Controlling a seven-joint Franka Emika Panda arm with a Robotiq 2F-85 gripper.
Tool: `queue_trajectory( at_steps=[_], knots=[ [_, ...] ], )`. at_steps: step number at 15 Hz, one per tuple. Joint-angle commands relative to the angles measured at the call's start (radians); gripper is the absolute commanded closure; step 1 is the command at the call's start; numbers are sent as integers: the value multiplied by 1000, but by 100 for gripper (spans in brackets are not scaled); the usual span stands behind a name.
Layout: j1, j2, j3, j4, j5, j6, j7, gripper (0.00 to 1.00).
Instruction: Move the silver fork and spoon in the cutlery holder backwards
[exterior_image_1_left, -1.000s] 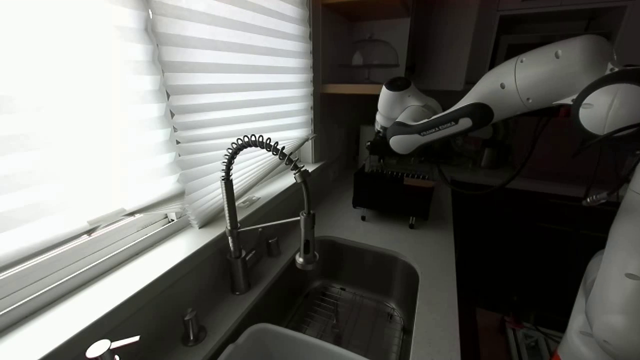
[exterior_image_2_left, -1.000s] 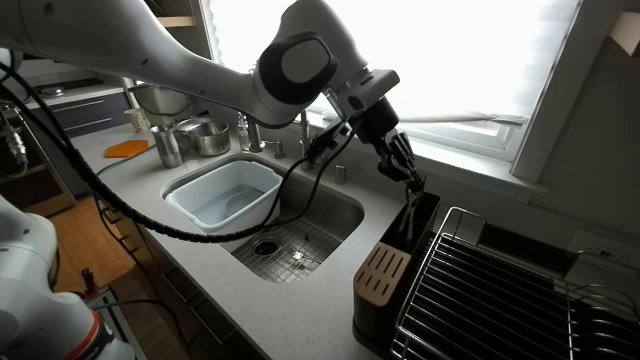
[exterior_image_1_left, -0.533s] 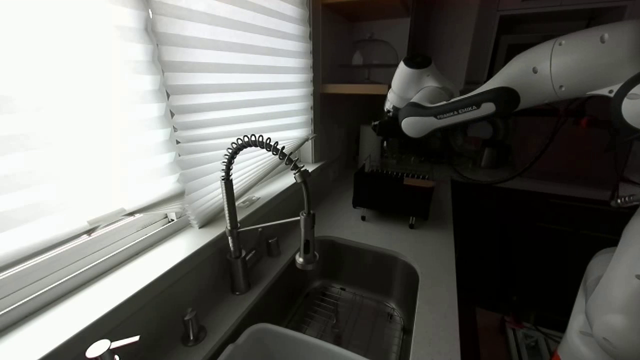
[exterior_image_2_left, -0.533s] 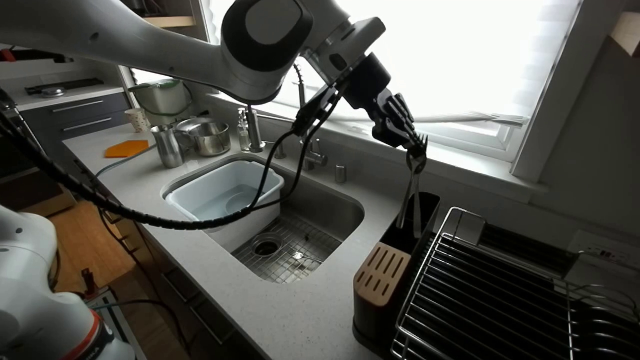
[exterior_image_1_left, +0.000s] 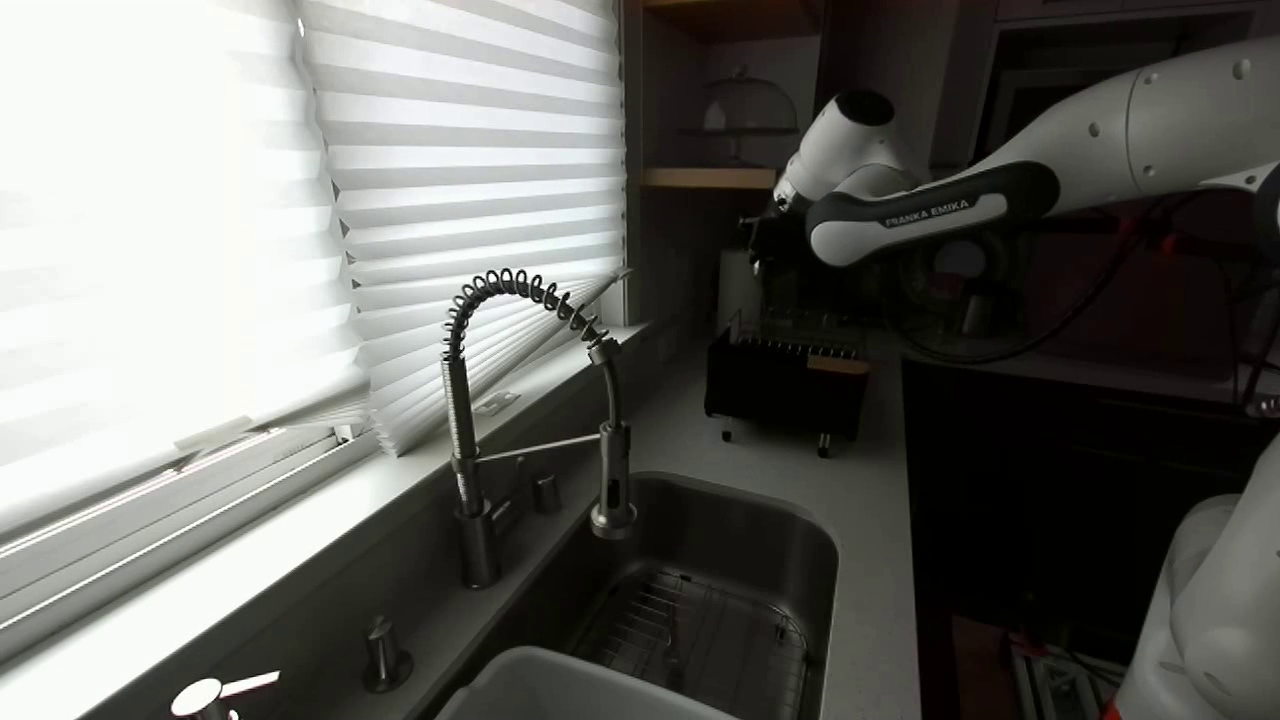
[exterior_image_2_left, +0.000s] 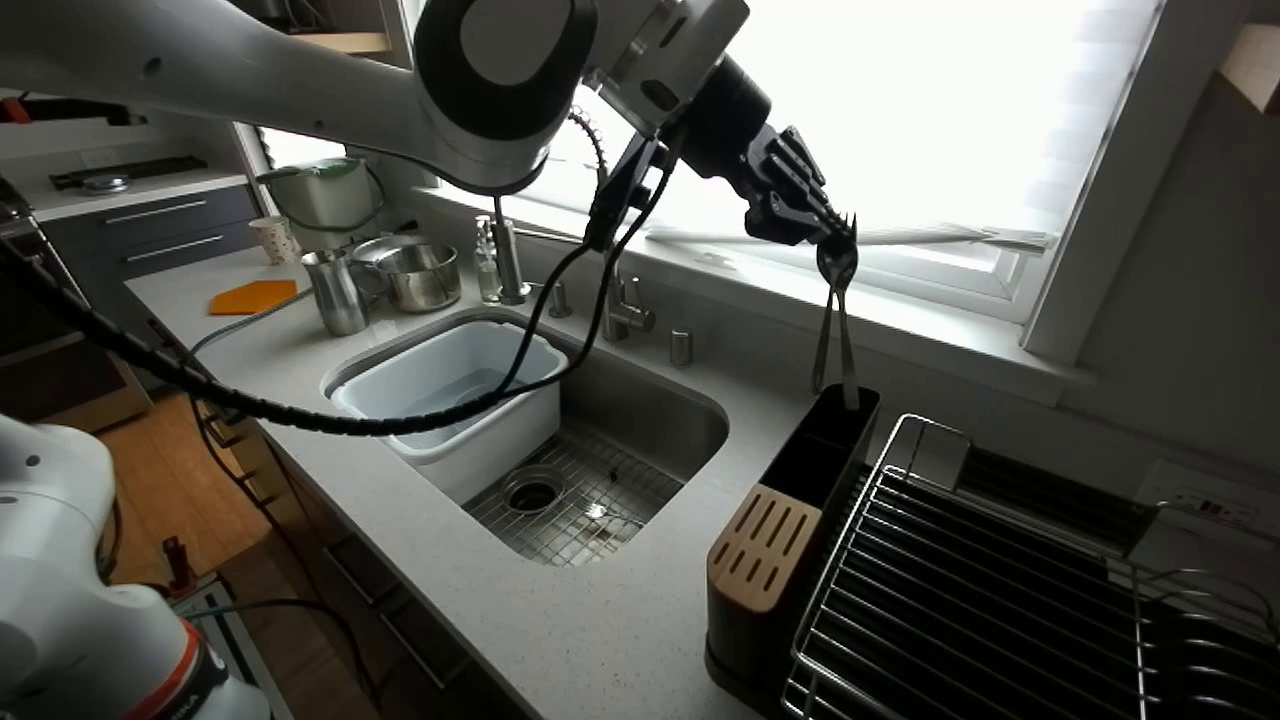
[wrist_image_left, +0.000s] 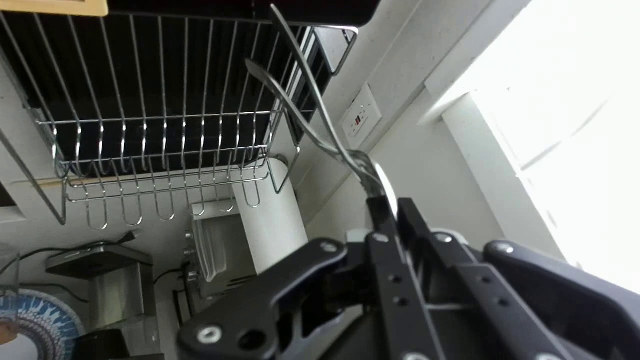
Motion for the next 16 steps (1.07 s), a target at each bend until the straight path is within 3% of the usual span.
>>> queue_trajectory(
  at_steps=[1,9,16],
  knots=[
    [-29,7,19,-24,52,81,70,98],
    [-34,57,1,-16,13,158,352,98],
    [-61,106,0,-7,-53,184,518,98]
  ],
)
